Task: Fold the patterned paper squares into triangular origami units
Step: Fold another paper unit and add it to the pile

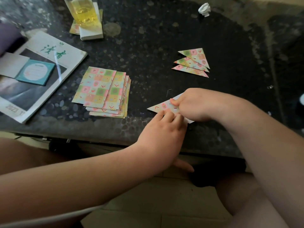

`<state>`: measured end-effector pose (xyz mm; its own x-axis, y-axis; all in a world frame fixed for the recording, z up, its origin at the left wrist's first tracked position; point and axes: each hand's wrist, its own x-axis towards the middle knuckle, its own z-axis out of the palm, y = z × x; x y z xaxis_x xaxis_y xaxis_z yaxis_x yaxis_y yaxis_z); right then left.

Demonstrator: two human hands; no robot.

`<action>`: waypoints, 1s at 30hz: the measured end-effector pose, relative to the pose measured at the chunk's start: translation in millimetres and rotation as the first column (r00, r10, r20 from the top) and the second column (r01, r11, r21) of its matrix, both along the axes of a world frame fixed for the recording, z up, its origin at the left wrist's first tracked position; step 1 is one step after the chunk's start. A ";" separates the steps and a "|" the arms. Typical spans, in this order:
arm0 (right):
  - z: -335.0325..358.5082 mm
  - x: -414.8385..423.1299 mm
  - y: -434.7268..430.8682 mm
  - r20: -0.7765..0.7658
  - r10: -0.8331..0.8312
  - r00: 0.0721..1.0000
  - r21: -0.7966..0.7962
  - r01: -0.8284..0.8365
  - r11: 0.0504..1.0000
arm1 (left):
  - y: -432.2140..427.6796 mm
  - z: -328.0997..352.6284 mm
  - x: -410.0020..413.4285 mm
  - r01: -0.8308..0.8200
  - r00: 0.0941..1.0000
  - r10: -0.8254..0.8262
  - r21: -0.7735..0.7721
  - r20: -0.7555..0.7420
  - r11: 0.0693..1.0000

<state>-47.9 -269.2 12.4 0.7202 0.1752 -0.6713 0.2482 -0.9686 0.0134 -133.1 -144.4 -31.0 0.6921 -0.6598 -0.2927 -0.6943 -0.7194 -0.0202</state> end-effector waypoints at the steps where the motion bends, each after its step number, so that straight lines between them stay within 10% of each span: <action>1: 1.8 -1.2 1.3 0.000 0.016 1.000 -0.023 -0.016 1.000 | -1.8 -0.6 0.6 -0.010 1.000 0.010 -0.017 -0.009 1.000; 9: 4.3 -3.5 0.2 -0.003 0.162 0.987 -0.071 -0.161 0.984 | -2.4 1.7 -0.6 0.016 1.000 -0.016 -0.002 -0.021 1.000; 24: 4.6 -9.8 -7.2 0.030 -0.091 0.995 0.131 0.086 0.988 | 56.9 30.8 13.1 -0.051 0.993 0.071 0.200 -0.094 0.978; 30: -5.5 -20.6 -12.3 -0.188 -0.601 0.777 0.535 0.594 0.601 | 41.9 21.7 1.2 -0.078 0.996 0.084 0.234 -0.016 0.969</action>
